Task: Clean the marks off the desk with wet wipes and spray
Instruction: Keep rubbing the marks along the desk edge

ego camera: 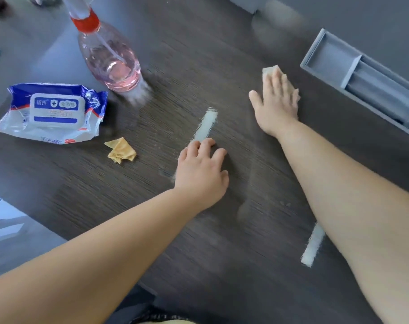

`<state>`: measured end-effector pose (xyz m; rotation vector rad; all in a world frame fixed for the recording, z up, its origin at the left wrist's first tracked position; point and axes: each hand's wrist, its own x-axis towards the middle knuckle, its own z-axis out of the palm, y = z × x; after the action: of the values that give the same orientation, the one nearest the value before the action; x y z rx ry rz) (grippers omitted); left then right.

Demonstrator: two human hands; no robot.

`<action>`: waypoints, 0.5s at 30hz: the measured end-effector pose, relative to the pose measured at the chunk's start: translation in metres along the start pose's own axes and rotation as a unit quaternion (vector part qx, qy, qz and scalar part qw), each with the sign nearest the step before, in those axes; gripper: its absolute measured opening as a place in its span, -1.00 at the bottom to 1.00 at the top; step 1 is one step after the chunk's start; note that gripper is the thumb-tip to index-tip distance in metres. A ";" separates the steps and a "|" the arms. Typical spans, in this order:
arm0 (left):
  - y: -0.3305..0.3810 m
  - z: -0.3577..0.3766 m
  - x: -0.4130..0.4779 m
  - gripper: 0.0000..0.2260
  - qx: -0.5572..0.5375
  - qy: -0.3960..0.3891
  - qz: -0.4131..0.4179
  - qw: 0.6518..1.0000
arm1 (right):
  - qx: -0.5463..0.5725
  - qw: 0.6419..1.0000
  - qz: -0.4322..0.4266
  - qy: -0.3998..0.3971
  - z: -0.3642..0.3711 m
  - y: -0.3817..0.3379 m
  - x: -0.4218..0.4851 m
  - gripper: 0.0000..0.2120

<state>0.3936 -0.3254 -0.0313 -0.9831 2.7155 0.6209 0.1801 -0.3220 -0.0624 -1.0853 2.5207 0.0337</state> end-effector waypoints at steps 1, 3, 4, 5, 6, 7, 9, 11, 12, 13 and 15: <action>0.004 0.001 0.001 -0.60 0.004 -0.014 -0.007 1.000 | -0.006 0.999 -0.043 -0.005 0.008 -0.003 -0.018 -0.40; 0.010 0.003 0.003 -0.60 0.015 -0.020 0.000 1.000 | -0.025 0.988 -0.148 -0.024 0.021 0.004 -0.054 -0.40; 0.012 0.004 0.002 -0.59 0.016 -0.017 0.010 1.000 | -0.040 0.984 -0.173 -0.025 0.023 0.016 -0.061 -0.41; 0.014 0.004 0.002 -0.60 0.013 -0.014 0.025 1.000 | -0.042 0.985 -0.166 -0.022 0.020 0.033 -0.060 -0.42; 0.017 0.006 0.000 -0.60 0.006 -0.011 0.046 0.999 | -0.034 0.993 -0.115 -0.019 0.016 0.055 -0.057 -0.42; 0.022 0.007 -0.003 -0.60 0.003 -0.014 0.062 0.998 | -0.019 0.999 -0.043 -0.019 0.009 0.074 -0.052 -0.43; 0.030 0.013 -0.007 -0.60 0.010 -0.021 0.085 0.996 | 0.018 0.996 0.092 -0.006 0.003 0.100 -0.047 -0.44; 0.040 0.018 -0.012 -0.61 0.009 -0.037 0.096 0.995 | 0.023 0.991 0.134 0.006 0.012 0.091 -0.059 -0.42; 0.045 0.020 -0.015 -0.62 0.010 -0.043 0.105 0.993 | 0.015 0.993 0.113 0.009 0.019 0.080 -0.073 -0.41; 0.051 0.022 -0.018 -0.64 0.011 -0.040 0.116 0.992 | 0.009 0.998 0.058 0.007 0.028 0.070 -0.091 -0.40; 0.058 0.024 -0.022 -0.64 0.004 -0.035 0.133 0.990 | -0.008 0.997 -0.078 -0.017 0.043 0.063 -0.127 -0.37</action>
<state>0.3737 -0.2619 -0.0278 -0.5874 2.8051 0.6743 0.2293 -0.1822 -0.0645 -1.2736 2.4033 0.0295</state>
